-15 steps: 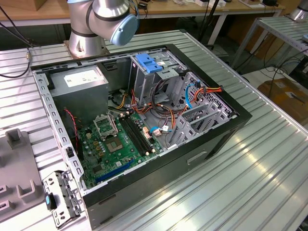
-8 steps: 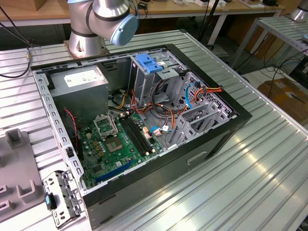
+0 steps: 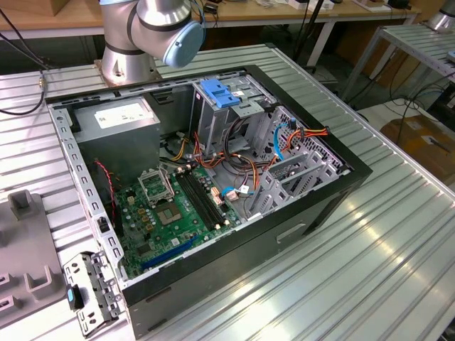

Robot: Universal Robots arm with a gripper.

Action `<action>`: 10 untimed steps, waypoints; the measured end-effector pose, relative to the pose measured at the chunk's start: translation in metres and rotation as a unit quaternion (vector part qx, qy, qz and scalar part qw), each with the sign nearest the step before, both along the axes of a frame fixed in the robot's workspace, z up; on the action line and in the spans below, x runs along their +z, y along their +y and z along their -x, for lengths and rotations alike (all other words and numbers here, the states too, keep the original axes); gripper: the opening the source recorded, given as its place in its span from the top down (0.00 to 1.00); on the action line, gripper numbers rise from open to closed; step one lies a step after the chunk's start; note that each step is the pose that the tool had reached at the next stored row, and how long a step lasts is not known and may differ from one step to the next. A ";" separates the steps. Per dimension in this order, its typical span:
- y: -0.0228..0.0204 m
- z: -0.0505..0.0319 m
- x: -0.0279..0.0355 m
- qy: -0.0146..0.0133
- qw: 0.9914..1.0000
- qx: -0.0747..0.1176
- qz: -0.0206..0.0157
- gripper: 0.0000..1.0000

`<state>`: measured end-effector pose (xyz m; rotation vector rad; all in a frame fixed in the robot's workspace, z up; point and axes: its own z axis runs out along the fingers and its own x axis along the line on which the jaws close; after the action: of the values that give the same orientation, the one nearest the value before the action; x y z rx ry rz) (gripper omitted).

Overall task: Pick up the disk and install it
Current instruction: 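Pick up the disk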

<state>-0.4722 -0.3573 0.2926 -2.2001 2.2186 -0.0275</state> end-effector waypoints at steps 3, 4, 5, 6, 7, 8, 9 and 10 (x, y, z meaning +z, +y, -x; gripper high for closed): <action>0.0000 0.0000 0.0008 0.000 1.000 0.000 0.000 0.63; 0.0000 0.0000 0.0013 0.000 1.000 0.000 0.000 0.63; 0.0000 0.0000 0.0021 0.000 1.000 0.000 0.000 0.63; 0.0000 0.0000 0.0028 0.000 1.000 0.000 0.000 0.63; 0.0000 0.0000 0.0035 0.000 1.000 0.000 0.000 0.63; 0.0000 0.0000 0.0046 0.000 1.000 0.000 0.000 0.63; 0.0000 0.0000 0.0061 0.000 1.000 0.000 0.000 0.63; 0.0000 0.0000 0.0071 0.000 1.000 0.000 0.000 0.63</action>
<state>-0.4722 -0.3573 0.2997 -2.2002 2.2188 -0.0274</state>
